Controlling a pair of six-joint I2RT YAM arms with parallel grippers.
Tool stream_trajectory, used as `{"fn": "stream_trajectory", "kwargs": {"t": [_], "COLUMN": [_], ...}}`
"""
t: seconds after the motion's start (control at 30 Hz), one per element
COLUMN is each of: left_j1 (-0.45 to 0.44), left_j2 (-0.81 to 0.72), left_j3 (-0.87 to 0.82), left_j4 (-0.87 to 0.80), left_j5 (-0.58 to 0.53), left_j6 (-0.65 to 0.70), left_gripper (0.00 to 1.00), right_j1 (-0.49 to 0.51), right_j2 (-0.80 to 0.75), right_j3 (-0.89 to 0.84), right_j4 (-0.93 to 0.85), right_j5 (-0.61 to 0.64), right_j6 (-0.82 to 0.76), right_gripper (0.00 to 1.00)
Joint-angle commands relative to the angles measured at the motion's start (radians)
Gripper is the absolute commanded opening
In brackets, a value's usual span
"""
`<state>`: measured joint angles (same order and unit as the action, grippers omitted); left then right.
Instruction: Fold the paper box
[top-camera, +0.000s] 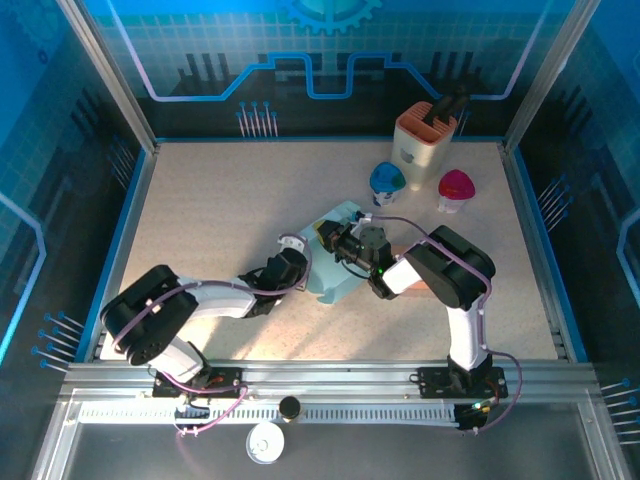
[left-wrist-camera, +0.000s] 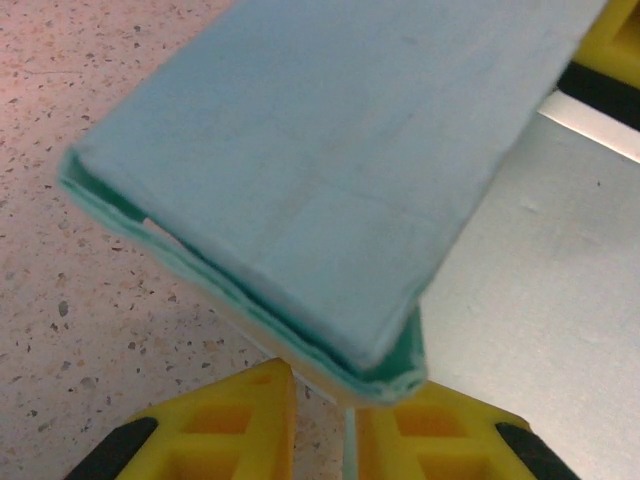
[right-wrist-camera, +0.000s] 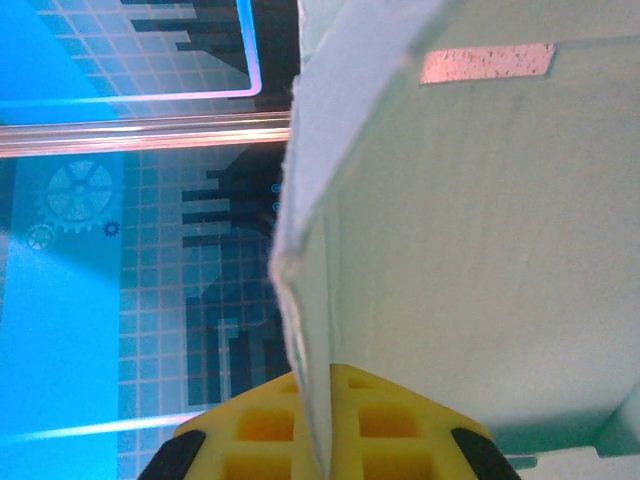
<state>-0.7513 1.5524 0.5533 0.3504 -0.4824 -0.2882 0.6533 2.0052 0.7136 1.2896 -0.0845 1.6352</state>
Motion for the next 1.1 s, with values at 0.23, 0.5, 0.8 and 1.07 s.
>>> {"fn": "stream_trajectory", "kwargs": {"t": [0.23,0.5,0.8,1.07], "left_j1": [-0.020,-0.037,-0.039,-0.040], "left_j2": [0.055,0.083,0.062,0.026], "left_j3": [0.070,0.103,0.106,0.132], "left_j4": [0.046,0.019,-0.012,-0.095], "left_j5": [-0.031,-0.100,-0.135,-0.107], "left_j6": [-0.036,-0.094,-0.169,-0.104], "left_gripper": [0.13,0.00,0.00,0.00], "right_j1": [0.033,0.047,0.049,0.036], "right_j2": [0.054,0.054,0.016,-0.092], "right_j3": [-0.026,-0.021,-0.041,-0.045], "right_j4": [0.015,0.012,-0.004,-0.131], "right_j5": [-0.052,-0.033,-0.001,0.002], "right_j6": [0.025,0.041,0.048,0.000], "right_gripper": [0.00,0.00,0.00,0.38]}}
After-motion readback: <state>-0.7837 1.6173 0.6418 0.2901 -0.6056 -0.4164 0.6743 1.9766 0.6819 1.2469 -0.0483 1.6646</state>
